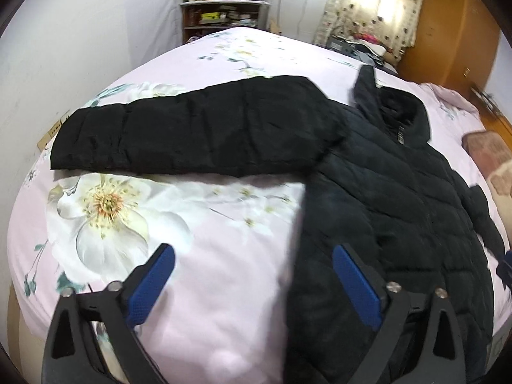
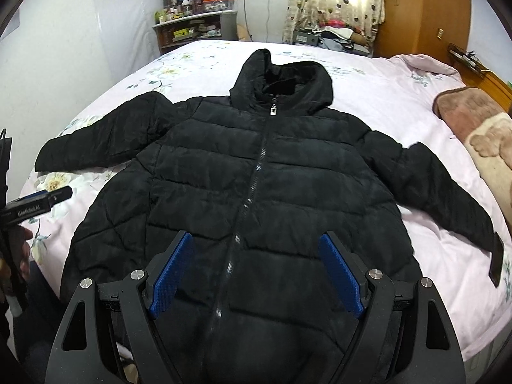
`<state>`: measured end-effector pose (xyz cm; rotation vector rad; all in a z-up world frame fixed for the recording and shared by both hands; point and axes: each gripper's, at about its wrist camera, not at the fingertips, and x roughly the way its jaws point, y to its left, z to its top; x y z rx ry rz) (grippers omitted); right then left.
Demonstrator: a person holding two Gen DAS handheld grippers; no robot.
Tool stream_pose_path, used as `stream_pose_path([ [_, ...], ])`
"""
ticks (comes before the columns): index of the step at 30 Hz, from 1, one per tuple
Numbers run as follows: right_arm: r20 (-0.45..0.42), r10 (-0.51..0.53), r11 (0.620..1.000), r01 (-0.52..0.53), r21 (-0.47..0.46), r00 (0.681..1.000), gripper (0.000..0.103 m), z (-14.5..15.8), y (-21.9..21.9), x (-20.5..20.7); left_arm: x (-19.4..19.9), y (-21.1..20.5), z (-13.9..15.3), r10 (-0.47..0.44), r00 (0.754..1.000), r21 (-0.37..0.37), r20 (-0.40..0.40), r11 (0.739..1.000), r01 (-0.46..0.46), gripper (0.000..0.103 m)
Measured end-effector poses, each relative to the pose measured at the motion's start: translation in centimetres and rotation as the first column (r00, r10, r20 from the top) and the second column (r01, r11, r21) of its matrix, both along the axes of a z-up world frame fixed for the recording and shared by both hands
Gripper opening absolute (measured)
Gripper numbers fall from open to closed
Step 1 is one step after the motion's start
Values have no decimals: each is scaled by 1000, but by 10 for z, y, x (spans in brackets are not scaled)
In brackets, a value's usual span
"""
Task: Fold large clothes
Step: 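Reach the left tool to the jacket sleeve cuff and grasp it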
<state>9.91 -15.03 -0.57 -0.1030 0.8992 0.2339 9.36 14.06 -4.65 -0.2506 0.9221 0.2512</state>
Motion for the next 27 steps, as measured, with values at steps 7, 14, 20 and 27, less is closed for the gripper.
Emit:
stream_pose_path([
  [7,-10,-2,1000,2,13,1000,81,-11,17,36,25,60,-20,111,994,-20,-6,994,-111,89],
  [14,-48,33,999,-33,2,998,82,-26,29,61,34,119,-38,272,962,-46,0,961,-272,87],
  [20,-65,17,1000,-17,-11,998,82,-34,31,75,34,153,-48,366,930,-101,25,927,-362,86],
  [27,-81,6,1000,-6,-7,997,82,-43,27,93,50,167,-53,399,916,-77,46,915,-395,52],
])
